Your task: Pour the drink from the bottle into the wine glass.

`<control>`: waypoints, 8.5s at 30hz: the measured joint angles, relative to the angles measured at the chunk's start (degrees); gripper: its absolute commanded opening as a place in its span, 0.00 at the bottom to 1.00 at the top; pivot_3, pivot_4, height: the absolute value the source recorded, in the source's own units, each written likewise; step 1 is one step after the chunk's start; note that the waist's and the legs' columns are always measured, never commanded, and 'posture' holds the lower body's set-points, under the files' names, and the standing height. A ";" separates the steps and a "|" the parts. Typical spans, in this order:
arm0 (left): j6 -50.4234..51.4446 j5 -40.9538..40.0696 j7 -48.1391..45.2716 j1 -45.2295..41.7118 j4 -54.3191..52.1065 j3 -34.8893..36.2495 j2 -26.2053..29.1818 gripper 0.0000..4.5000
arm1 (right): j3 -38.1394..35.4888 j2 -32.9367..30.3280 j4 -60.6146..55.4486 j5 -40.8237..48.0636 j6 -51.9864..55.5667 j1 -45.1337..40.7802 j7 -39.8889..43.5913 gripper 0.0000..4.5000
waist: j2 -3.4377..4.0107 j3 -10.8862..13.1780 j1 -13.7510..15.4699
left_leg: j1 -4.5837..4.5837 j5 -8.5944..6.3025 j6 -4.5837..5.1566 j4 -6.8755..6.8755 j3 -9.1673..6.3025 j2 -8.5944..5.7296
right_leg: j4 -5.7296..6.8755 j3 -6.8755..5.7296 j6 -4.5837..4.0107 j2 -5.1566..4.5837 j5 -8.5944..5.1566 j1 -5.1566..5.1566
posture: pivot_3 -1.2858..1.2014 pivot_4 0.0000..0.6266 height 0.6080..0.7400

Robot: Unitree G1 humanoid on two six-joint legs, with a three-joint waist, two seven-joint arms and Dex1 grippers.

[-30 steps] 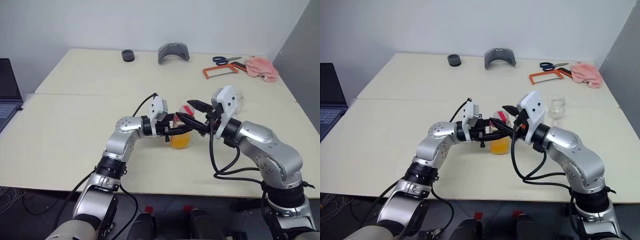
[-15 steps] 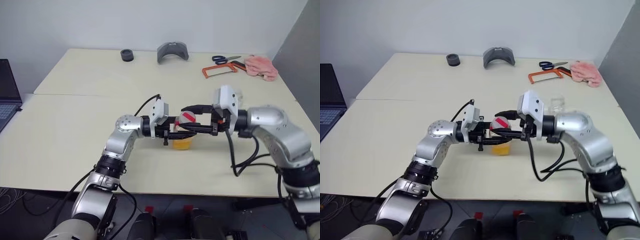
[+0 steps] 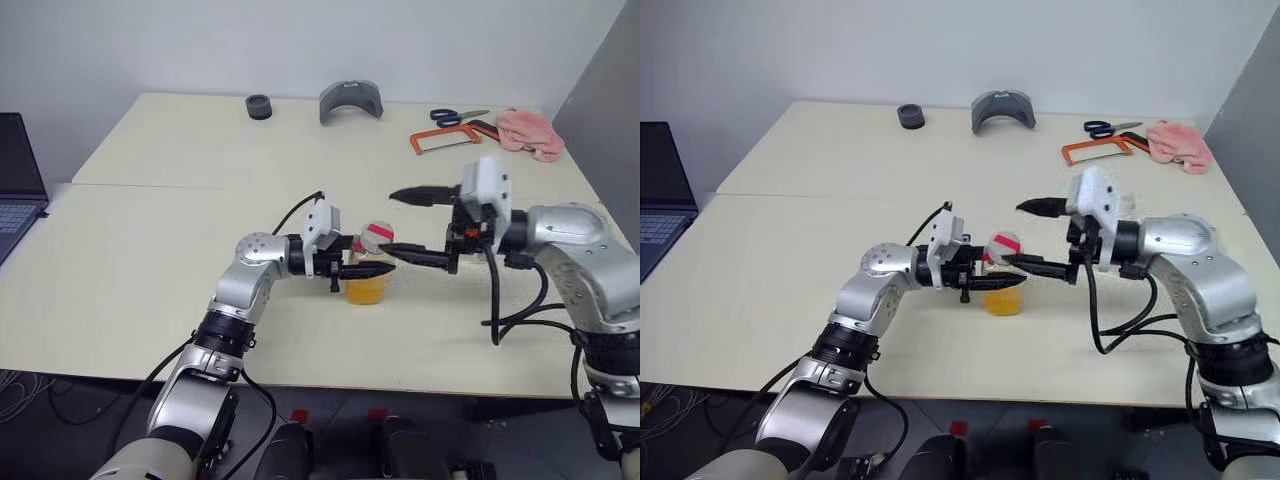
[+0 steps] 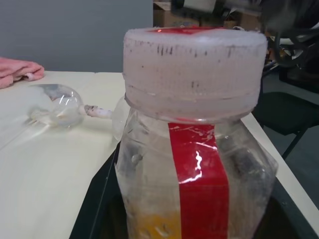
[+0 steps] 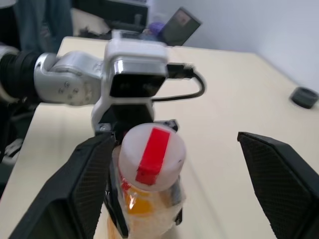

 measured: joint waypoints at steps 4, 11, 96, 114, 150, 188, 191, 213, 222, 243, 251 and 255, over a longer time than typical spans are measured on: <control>-0.11 0.00 1.08 -0.23 1.65 0.80 -0.72 0.39 | -1.63 5.18 -9.23 2.66 5.73 5.95 -11.72 0.89 | 0.01 0.00 -0.17 | -0.04 -0.01 0.02 -0.02 0.16 -0.04 | 0.08 0.09 0.00 0.02 0.00 -0.15 | 0.52 0.24 1.00; -0.71 0.01 1.15 -2.23 3.88 0.84 -2.12 0.39 | 5.95 16.92 -13.97 -4.57 5.92 8.83 -29.37 0.89 | 0.02 -0.01 -0.21 | -0.02 0.00 0.01 0.00 0.28 -0.08 | 0.18 0.15 0.00 0.12 0.00 -0.23 | 0.52 0.24 1.00; -10.36 3.43 -0.33 -9.06 16.94 2.83 -3.75 0.38 | 12.44 22.18 -9.27 -21.70 -3.21 10.25 -32.65 0.41 | 0.04 -0.01 -0.31 | 0.03 -0.03 0.08 0.13 0.54 -0.17 | 0.50 0.22 -0.01 0.15 0.00 -0.31 | 0.52 0.24 1.00; -9.62 3.45 -6.09 -9.95 15.82 1.54 -1.93 0.37 | 7.66 3.29 8.79 -4.88 -0.94 -6.99 6.94 0.95 | 0.06 0.02 -0.71 | -0.03 -0.03 0.11 0.13 0.45 -0.05 | 0.50 0.20 -0.05 -0.01 -0.01 -0.33 | 0.52 0.24 1.00; -7.79 3.63 -3.75 -8.84 14.80 2.41 -2.87 0.37 | 4.64 11.30 -5.57 -12.26 -3.69 7.51 -19.59 0.95 | 0.06 0.02 -0.36 | 0.03 -0.03 0.11 0.17 0.55 -0.13 | 0.66 0.24 -0.05 0.09 -0.01 -0.34 | 0.52 0.24 1.00; -7.47 3.35 -4.35 -8.86 14.85 2.61 -2.84 0.37 | 6.82 11.03 -5.73 -9.84 -1.26 4.68 -21.29 0.95 | 0.06 0.02 -0.33 | 0.03 -0.03 0.11 0.19 0.60 -0.12 | 0.68 0.23 -0.05 0.14 -0.01 -0.34 | 0.52 0.24 1.00; -7.48 3.35 -4.32 -8.86 14.85 2.61 -2.82 0.37 | 6.73 11.03 -4.96 -9.99 -1.67 4.67 -21.33 0.95 | 0.06 0.02 -0.33 | 0.03 -0.03 0.12 0.18 0.60 -0.13 | 0.68 0.23 -0.05 0.14 -0.01 -0.34 | 0.52 0.24 1.00; -7.48 3.35 -4.03 -8.86 14.85 2.62 -2.65 0.37 | 5.14 10.95 -4.31 -7.90 -1.22 5.06 -20.01 0.95 | 0.06 0.02 -0.34 | 0.03 -0.04 0.12 0.18 0.60 -0.12 | 0.68 0.23 -0.05 0.14 -0.01 -0.34 | 0.52 0.24 1.00; -7.49 3.35 -3.94 -8.85 14.82 2.62 -2.63 0.37 | 4.60 10.66 -6.40 -2.87 3.35 5.36 -18.96 0.95 | 0.06 0.02 -0.34 | 0.03 -0.04 0.12 0.19 0.58 -0.12 | 0.68 0.23 -0.05 0.14 -0.01 -0.34 | 0.52 0.24 1.00; -7.72 3.44 -3.58 -7.80 14.69 2.54 -2.70 0.37 | 5.41 10.36 -1.70 -2.65 4.34 2.24 -17.79 0.44 | 0.06 0.02 -0.36 | 0.04 -0.04 0.12 0.18 0.59 -0.12 | 0.68 0.23 -0.05 0.14 -0.01 -0.34 | 0.52 0.24 1.00; -7.65 3.68 -3.25 -7.06 14.66 2.40 -2.72 0.37 | 7.24 8.44 -2.50 -5.79 1.08 2.16 -16.12 0.40 | 0.06 0.02 -0.37 | 0.04 -0.04 0.12 0.18 0.59 -0.12 | 0.67 0.23 -0.05 0.14 -0.01 -0.34 | 0.52 0.24 1.00; -7.66 3.67 -3.00 -7.01 13.98 2.47 -2.69 0.37 | 8.05 8.39 -2.57 -8.42 -2.96 2.23 -15.32 0.39 | 0.06 0.02 -0.36 | 0.03 -0.04 0.12 0.18 0.59 -0.12 | 0.68 0.22 -0.05 0.14 -0.01 -0.34 | 0.52 0.24 1.00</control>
